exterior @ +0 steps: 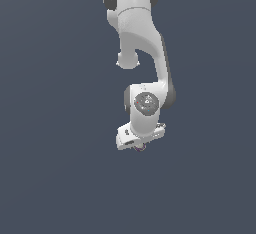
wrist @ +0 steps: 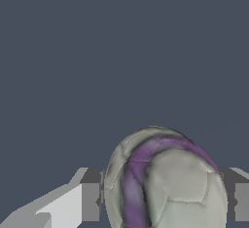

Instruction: Pick up the object and move it to a goal position.

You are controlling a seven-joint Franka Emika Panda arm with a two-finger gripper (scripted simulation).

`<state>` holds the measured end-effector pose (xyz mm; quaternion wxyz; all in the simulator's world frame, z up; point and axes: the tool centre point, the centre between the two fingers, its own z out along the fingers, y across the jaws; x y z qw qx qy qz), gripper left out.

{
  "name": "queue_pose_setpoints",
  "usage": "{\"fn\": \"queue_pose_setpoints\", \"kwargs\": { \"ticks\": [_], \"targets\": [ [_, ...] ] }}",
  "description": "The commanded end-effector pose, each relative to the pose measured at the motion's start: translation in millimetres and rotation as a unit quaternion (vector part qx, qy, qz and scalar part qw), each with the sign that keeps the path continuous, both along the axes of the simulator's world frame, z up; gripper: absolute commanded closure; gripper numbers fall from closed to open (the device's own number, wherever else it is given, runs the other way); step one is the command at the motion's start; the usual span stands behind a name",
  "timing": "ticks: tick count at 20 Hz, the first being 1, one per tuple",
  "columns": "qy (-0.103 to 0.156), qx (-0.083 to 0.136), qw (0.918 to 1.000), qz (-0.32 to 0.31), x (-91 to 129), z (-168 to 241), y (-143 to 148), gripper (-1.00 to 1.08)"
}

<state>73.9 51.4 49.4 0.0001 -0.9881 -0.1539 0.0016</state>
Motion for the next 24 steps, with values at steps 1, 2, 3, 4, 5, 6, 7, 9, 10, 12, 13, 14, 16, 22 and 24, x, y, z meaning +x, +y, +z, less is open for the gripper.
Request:
{"fn": "queue_pose_setpoints", "kwargs": {
  "ticks": [1,2,3,4,5,6,7,9,10,12,13,14,16,22,24],
  "targets": [
    [-0.001,0.0,1.0,0.0,-7.3,7.5,0.8,1.08],
    [-0.001,0.0,1.0,0.0,-11.1,10.6,1.1,1.08],
    [-0.001,0.0,1.0,0.0,-15.2,14.0,1.5,1.08],
    [-0.001,0.0,1.0,0.0,-19.7,17.6,1.9,1.08],
    [-0.001,0.0,1.0,0.0,-24.5,21.5,2.3,1.08],
    [-0.001,0.0,1.0,0.0,-29.6,25.7,2.8,1.08],
    [-0.001,0.0,1.0,0.0,-34.9,30.0,3.3,1.08],
    [-0.001,0.0,1.0,0.0,-45.8,38.9,4.2,1.08],
    [-0.001,0.0,1.0,0.0,-51.5,43.6,4.8,1.08],
    [-0.001,0.0,1.0,0.0,-63.1,53.1,5.8,1.08],
    [-0.001,0.0,1.0,0.0,-69.1,58.1,6.3,1.08],
    [-0.001,0.0,1.0,0.0,-75.2,63.1,6.9,1.08],
    [-0.001,-0.001,1.0,0.0,-87.9,73.7,8.1,1.08],
    [-0.001,-0.001,1.0,0.0,-126.8,106.2,11.8,1.08],
    [-0.001,-0.001,1.0,0.0,-139.5,117.0,13.0,1.08]
  ]
}}
